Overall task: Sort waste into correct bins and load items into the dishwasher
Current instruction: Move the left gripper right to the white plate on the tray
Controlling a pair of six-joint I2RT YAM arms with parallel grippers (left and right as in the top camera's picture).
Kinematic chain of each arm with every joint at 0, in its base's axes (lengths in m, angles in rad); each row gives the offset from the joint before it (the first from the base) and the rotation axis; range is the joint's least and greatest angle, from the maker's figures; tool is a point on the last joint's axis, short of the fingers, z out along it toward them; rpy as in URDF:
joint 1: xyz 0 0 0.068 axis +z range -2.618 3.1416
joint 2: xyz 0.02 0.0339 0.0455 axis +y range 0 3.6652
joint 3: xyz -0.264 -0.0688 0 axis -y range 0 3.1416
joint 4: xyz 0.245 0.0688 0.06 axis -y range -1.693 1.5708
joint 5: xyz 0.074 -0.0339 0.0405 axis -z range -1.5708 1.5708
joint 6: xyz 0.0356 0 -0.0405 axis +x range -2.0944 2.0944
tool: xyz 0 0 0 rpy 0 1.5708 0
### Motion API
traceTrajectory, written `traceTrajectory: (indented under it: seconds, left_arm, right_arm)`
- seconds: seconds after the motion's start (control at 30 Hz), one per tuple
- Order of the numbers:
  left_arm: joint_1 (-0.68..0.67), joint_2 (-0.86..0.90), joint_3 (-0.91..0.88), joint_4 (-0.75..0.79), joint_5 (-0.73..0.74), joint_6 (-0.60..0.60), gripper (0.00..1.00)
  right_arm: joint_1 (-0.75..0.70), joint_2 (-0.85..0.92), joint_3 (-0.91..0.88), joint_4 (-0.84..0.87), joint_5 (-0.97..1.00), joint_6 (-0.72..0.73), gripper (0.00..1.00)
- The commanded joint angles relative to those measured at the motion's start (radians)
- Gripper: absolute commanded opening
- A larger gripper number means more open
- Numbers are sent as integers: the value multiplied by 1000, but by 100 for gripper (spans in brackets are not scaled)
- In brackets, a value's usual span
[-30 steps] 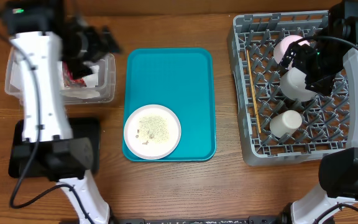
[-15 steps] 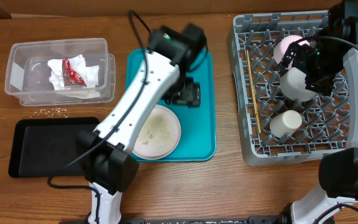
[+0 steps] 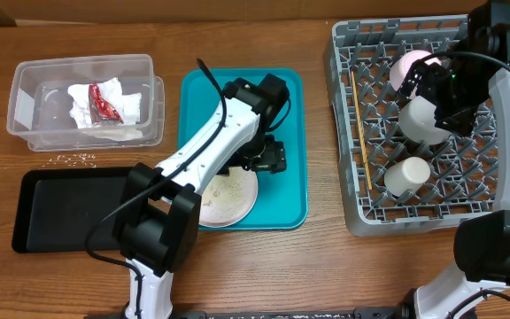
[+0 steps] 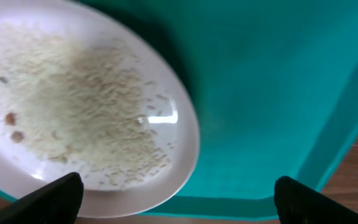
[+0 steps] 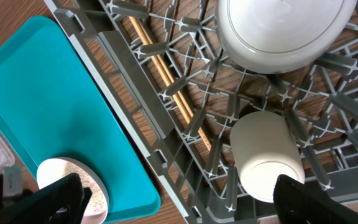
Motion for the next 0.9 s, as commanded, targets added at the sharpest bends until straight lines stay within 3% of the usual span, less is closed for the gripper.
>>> traceTrajectory:
  seconds: [0.0,0.17,0.63,0.87]
  left_arm:
    - [-5,-8,-7,33,34,23,96]
    - [-5,-6,-7,35,-46,-62,92]
    - [-6,5,-62,77,-90,-12,92]
    - [-6,62,-62,126,-184,-8,87]
  right_arm:
    - [-2,-18,20,2,-7,2,100]
    - [-2,-18,20,2,-7,2,100]
    - [-2,-18,20,2,-7,2,100]
    - [-2,-18,20,2,-7,2,100]
